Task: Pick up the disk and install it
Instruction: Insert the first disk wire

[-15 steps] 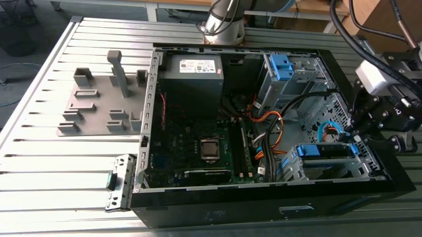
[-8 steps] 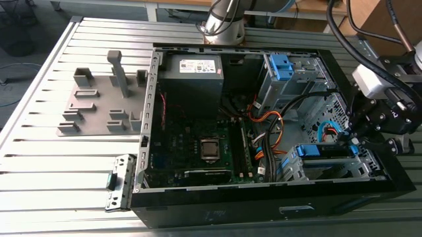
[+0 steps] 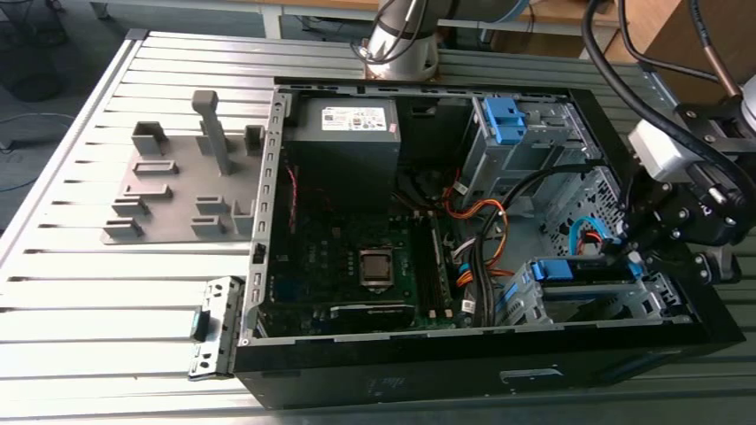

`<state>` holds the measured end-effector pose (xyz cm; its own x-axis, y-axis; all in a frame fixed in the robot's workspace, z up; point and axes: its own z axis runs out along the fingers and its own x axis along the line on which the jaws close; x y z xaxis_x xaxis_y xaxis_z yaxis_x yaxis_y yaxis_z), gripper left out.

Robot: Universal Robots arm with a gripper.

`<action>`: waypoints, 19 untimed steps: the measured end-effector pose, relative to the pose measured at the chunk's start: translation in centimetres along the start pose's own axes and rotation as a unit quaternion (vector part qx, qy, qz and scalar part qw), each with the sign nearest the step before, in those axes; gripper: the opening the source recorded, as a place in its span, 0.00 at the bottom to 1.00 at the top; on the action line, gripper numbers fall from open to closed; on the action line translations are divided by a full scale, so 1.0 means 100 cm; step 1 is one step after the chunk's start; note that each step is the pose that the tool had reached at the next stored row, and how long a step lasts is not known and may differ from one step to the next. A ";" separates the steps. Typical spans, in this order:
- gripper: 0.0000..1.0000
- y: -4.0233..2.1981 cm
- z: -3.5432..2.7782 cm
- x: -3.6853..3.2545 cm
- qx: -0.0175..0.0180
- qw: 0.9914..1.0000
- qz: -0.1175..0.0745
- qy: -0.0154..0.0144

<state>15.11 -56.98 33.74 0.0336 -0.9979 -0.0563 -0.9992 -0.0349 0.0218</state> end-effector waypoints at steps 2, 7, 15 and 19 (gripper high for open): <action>0.16 0.0003 0.0000 0.0010 0.000 1.000 0.000 0.001; 0.16 0.0007 0.0010 0.0016 0.000 1.000 0.000 0.001; 0.16 0.0026 0.0068 0.0019 0.000 1.000 0.000 0.001; 0.16 0.0026 0.0098 0.0020 0.000 1.000 0.000 0.002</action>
<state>14.83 -57.14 32.75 0.0336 -0.9980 -0.0528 -0.9992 -0.0348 0.0219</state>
